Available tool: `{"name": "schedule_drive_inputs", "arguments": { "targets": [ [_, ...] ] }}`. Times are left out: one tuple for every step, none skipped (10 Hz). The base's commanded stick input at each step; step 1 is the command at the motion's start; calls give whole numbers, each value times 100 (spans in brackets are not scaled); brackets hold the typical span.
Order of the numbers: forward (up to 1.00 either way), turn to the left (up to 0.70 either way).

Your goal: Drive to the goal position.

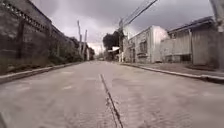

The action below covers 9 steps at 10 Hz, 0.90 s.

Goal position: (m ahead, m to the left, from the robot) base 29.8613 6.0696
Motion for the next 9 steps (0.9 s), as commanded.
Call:
{"name": "schedule_drive_inputs", "arguments": {
  "targets": [
    [100, 0],
    [100, 0],
    [100, 0],
    [100, 0],
    [100, 0],
    [100, 0],
    [100, 0],
    [100, 0],
    [100, 0]
  ]
}}
